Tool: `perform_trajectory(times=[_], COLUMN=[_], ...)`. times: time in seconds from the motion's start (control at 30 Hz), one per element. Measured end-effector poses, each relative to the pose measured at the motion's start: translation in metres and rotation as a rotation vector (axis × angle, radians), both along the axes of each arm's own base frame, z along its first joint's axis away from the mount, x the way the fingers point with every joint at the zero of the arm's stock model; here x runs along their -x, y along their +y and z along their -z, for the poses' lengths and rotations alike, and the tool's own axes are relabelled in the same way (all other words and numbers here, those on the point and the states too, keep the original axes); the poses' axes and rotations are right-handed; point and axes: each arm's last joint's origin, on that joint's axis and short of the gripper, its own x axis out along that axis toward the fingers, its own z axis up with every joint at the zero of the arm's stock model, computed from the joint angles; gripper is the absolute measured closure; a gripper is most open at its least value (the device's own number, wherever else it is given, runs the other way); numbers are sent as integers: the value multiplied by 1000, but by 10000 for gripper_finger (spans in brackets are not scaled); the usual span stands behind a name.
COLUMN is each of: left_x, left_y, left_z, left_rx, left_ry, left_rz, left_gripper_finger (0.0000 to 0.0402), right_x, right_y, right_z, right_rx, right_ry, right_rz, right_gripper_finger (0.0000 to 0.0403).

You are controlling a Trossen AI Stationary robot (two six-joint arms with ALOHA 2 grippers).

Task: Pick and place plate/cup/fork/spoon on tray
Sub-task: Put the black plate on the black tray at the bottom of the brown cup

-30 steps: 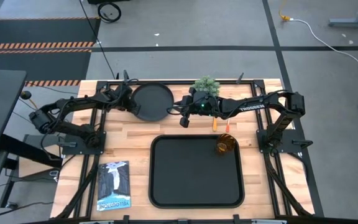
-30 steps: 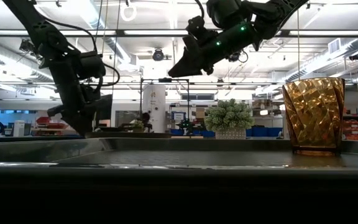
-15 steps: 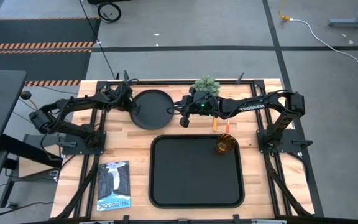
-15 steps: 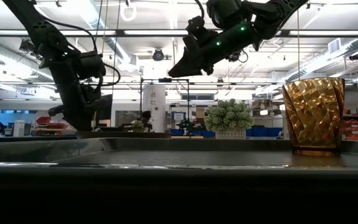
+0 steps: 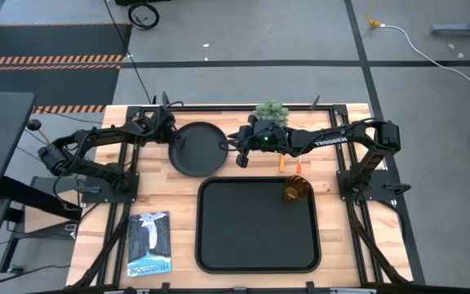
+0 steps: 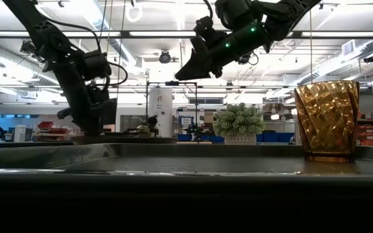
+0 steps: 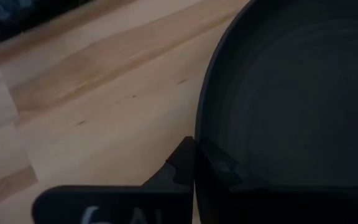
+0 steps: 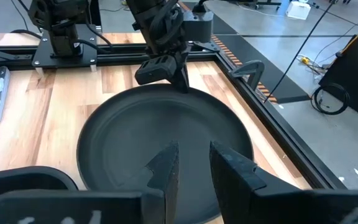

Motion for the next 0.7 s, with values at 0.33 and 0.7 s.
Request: perform_trajectory(times=[0.33,0.7], left_x=[-3,-21], left_y=[11,26], left_z=[-14,-69], left_rx=[26,39], left_ry=[-85,-134], left_rz=[21,147], left_gripper_finger=[391,390], right_x=[1,14], right_y=[0,1], right_z=[2,-10], right_rx=[-2,16], right_ry=[20,81], right_rz=[-1,46], right_gripper_finger=[306,306])
